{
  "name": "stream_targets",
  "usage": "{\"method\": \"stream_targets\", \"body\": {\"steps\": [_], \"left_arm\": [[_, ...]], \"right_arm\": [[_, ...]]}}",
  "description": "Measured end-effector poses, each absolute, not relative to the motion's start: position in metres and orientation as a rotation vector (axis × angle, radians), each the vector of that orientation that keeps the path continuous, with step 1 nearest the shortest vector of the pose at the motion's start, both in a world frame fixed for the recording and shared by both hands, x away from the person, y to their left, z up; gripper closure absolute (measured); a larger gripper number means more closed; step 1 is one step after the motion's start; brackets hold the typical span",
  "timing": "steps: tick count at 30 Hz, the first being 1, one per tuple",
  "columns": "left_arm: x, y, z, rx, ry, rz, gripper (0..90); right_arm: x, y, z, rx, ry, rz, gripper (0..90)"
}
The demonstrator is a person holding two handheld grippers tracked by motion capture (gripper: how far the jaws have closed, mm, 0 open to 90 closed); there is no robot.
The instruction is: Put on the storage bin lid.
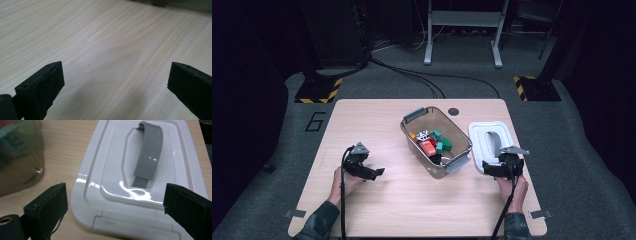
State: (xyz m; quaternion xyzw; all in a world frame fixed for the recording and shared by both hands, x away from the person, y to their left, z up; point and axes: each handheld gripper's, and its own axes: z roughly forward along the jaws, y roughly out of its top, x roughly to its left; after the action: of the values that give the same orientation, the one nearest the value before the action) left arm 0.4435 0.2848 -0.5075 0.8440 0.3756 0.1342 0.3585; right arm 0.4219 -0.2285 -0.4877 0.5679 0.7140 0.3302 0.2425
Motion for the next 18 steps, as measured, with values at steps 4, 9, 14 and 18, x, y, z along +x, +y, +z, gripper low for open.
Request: {"method": "stream_targets", "body": {"steps": [4,9,14,18], "left_arm": [[0.442,0.282,-0.516,2.201,0.965,0.357,0.0],[0.441,0.281,-0.523,2.209,0.972,0.355,0.0],[0.436,0.281,-0.530,2.176,0.961,0.414,0.0],[0.435,0.281,-0.529,2.188,0.961,0.413,0.0]], "right_arm": [[0.439,-0.237,-0.488,1.597,1.956,0.879,1.6],[0.462,-0.243,-0.490,1.656,1.958,0.863,2.9],[0.481,-0.240,-0.494,1.666,1.946,0.842,22.6],[0.494,-0.242,-0.498,1.689,1.911,0.842,38.2]]}}
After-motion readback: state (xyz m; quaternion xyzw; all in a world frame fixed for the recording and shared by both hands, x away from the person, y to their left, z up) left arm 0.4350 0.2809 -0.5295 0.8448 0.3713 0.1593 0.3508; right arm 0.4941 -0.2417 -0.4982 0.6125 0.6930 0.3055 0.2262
